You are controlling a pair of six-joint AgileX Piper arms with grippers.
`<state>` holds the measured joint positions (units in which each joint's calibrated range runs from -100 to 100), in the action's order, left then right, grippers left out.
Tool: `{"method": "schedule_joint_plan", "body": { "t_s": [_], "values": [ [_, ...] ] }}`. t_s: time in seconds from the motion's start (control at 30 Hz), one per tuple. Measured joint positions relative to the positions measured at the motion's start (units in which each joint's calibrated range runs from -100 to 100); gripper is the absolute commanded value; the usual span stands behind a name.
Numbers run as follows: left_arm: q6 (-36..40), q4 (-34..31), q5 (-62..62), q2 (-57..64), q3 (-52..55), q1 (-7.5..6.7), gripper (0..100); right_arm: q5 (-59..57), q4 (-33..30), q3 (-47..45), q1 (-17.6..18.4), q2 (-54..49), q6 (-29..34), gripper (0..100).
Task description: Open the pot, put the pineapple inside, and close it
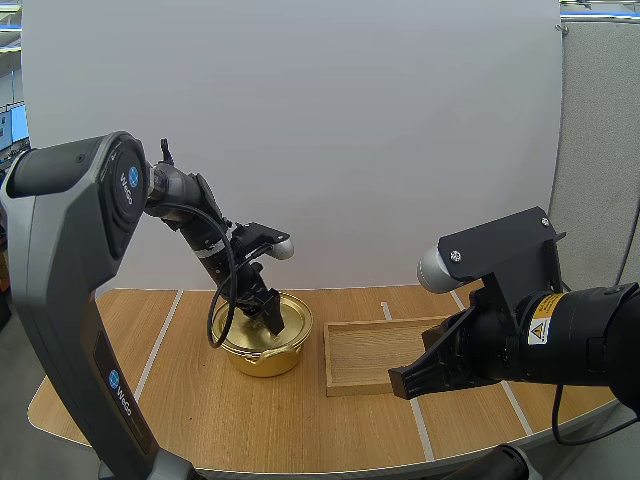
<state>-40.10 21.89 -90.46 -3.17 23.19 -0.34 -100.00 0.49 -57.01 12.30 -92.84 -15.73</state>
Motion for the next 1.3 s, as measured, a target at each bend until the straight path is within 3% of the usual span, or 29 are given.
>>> {"method": "schedule_joint_plan", "body": {
  "t_s": [0.23, 0.67, 1.07, 1.13, 1.23, 1.3],
  "values": [
    [2.9, -4.9, -0.4, 11.3, -4.9, 0.00, 100, 0.0, 0.0, 0.0, 0.0, 0.0, 0.0, 0],
    [5.2, -6.3, -0.8, 35.1, -6.2, 0.00, 100, 0.0, 0.0, 0.0, 0.0, 0.0, 0.0, 0],
    [13.3, -11.8, -4.2, 49.9, -6.2, 0.00, 100, 0.0, 0.0, 0.0, 0.0, 0.0, 0.0, 0],
    [14.4, -12.3, -4.2, 51.7, -6.2, 0.00, 73, 0.0, 0.0, 0.0, 0.0, 0.0, 0.0, 0],
    [15.9, -12.8, -5.1, 54.0, -6.4, 0.00, 0, 0.0, 0.0, 0.0, 0.0, 0.0, 0.0, 0],
    [16.1, -12.9, -5.9, 55.1, -6.4, 0.00, 0, 0.0, 0.0, 0.0, 0.0, 0.0, 0.0, 0]
  ]
}}
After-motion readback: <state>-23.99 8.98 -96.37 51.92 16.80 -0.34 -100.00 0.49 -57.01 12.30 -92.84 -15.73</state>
